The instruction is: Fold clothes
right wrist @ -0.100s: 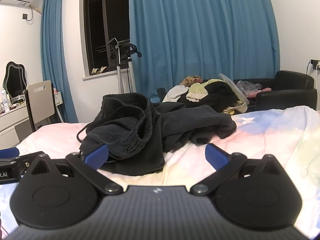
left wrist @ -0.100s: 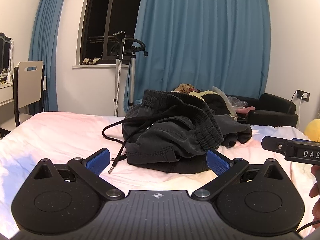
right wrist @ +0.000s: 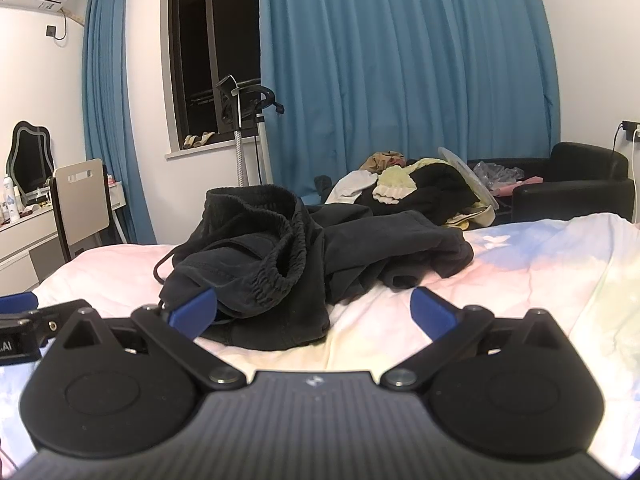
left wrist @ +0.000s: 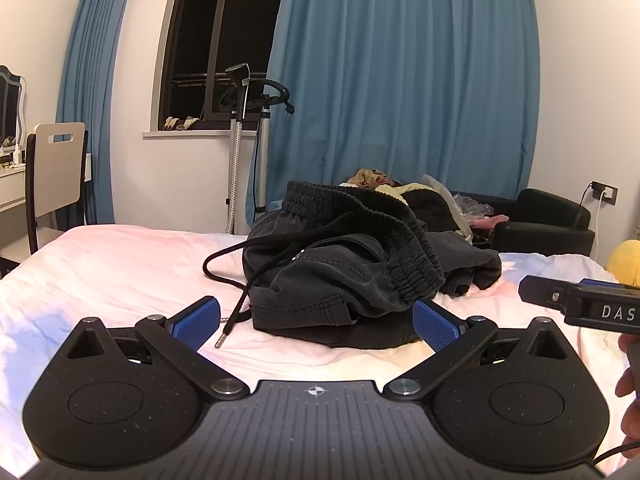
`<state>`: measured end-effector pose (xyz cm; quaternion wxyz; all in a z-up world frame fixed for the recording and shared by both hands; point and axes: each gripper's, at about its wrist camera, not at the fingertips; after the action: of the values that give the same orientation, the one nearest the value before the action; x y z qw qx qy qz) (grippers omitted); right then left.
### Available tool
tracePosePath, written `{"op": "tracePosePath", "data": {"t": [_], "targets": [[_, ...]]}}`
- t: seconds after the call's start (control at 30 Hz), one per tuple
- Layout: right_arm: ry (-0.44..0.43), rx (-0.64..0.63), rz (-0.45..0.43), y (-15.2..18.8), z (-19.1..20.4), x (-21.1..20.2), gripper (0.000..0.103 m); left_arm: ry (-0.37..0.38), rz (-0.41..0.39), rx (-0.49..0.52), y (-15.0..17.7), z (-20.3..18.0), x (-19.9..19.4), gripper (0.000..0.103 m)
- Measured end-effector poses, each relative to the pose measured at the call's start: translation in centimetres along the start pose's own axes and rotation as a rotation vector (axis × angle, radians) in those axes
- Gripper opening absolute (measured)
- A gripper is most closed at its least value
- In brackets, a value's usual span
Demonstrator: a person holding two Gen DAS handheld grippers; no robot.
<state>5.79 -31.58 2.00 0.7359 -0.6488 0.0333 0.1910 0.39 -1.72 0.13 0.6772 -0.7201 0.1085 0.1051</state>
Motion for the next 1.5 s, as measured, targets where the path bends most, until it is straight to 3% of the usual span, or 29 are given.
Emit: {"op": "tracePosePath", "data": {"t": [0.23, 1.5], "targets": [[0.011, -0.011, -0.01, 0.2, -0.1, -0.3, 0.103, 0.004, -0.006, 0.012, -0.9, -3.8, 1.0, 0.103], [0.017, -0.006, 0.01, 0.5, -0.1, -0.3, 0.103, 0.002, -0.008, 0.019, -0.8, -4.0, 0.9, 0.103]]}}
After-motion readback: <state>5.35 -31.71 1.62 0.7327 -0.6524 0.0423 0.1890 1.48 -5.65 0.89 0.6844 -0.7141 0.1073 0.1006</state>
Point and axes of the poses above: each gripper's, at about its wrist camera, not at the fingertips, and x roughly the way its jaws point, z to its left, y to its underside
